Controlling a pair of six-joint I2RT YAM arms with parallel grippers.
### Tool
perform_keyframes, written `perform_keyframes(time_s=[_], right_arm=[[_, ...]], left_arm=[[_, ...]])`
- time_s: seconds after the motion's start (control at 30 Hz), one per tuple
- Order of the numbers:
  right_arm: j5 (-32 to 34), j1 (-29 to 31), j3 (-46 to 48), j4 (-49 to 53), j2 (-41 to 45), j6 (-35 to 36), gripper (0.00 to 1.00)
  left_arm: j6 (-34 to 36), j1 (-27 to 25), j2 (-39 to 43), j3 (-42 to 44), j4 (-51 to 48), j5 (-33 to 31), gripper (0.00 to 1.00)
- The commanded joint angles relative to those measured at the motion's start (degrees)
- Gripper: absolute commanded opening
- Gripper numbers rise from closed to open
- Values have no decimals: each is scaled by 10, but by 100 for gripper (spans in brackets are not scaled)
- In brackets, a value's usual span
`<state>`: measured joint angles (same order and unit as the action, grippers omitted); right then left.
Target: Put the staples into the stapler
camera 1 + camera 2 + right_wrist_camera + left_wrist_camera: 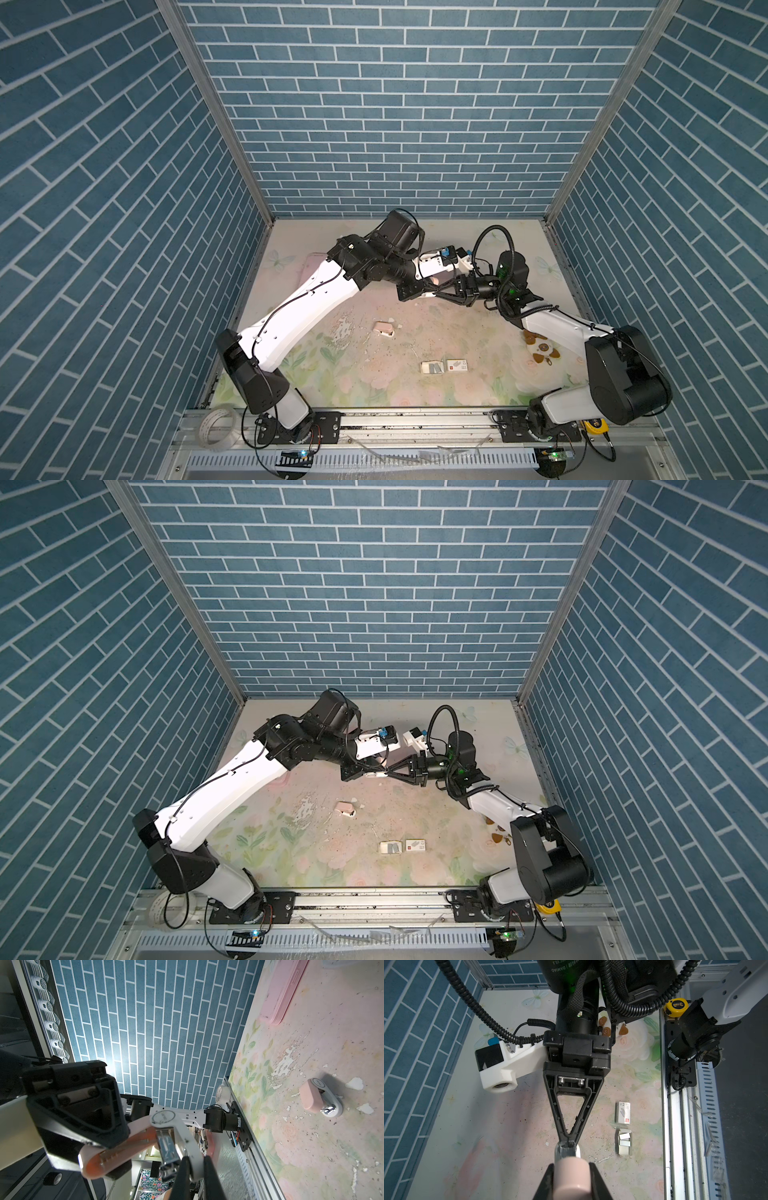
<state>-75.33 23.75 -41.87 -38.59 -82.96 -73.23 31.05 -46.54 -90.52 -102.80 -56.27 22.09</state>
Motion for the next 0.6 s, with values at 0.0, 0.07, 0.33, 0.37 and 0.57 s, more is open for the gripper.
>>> perform_keyframes(time_s=[0.0, 0.07, 0.33, 0.37, 0.57], right_arm=[[62, 11, 3, 57, -33, 19, 0], [65, 13, -1, 56, -36, 19, 0], [79, 24, -6, 38, -44, 12, 0], [80, 27, -7, 33, -45, 9, 0], [85, 34, -11, 0, -60, -6, 0]], left_arm=[[-12, -17, 45, -41, 113, 109, 0], [-15, -17, 46, -42, 115, 111, 0], [-23, -17, 53, -50, 121, 112, 0], [-24, -17, 54, -53, 120, 114, 0], [-29, -17, 55, -66, 116, 124, 0]])
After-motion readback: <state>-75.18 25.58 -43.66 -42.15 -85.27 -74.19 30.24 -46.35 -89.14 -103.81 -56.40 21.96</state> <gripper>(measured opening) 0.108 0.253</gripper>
